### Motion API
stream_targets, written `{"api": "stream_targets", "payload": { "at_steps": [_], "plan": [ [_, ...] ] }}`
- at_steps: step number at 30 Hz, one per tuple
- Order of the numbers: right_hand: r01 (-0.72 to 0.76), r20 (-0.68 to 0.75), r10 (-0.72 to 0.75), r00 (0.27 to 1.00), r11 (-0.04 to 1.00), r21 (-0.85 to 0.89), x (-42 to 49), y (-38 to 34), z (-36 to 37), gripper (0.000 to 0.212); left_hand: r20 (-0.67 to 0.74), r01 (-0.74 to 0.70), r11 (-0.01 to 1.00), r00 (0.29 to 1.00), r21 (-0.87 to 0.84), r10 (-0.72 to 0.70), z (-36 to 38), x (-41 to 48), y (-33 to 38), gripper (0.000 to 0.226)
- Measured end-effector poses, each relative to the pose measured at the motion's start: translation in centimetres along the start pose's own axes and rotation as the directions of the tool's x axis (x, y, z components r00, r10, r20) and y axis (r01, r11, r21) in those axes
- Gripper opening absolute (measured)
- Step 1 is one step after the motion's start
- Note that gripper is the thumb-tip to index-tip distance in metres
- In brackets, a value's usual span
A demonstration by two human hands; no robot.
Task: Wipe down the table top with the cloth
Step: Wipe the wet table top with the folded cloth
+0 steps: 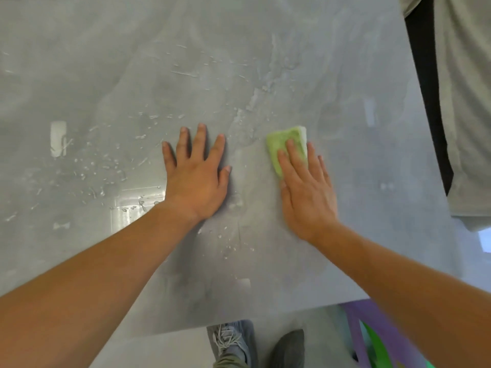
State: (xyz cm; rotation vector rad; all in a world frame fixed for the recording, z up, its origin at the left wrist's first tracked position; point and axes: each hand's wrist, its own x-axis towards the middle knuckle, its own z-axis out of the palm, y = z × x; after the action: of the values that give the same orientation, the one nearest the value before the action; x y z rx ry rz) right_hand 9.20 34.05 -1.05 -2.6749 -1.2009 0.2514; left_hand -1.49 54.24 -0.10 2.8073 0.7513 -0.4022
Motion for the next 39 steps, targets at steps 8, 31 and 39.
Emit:
{"api": "stream_targets", "payload": {
  "at_steps": [8,31,39],
  "plan": [
    [0.117,0.043,-0.115,0.992,0.993,-0.032,5.0,4.1,-1.4,0.058,-0.094,-0.066,0.995,0.994,-0.068,0.060,-1.6,3.1,0.3,0.060],
    [0.479,0.184,-0.463,0.867,0.876,-0.057,10.4,6.7,-2.3,0.060,-0.123,0.047,0.987,0.990,-0.156,-0.066,-4.4,11.5,0.4,0.059],
    [-0.113,0.013,0.113,0.994,0.993,0.027,20.9,8.3,-3.9,0.062,-0.049,0.145,0.987,0.988,-0.066,-0.148,-6.8,17.7,-0.3,0.061]
  ]
}}
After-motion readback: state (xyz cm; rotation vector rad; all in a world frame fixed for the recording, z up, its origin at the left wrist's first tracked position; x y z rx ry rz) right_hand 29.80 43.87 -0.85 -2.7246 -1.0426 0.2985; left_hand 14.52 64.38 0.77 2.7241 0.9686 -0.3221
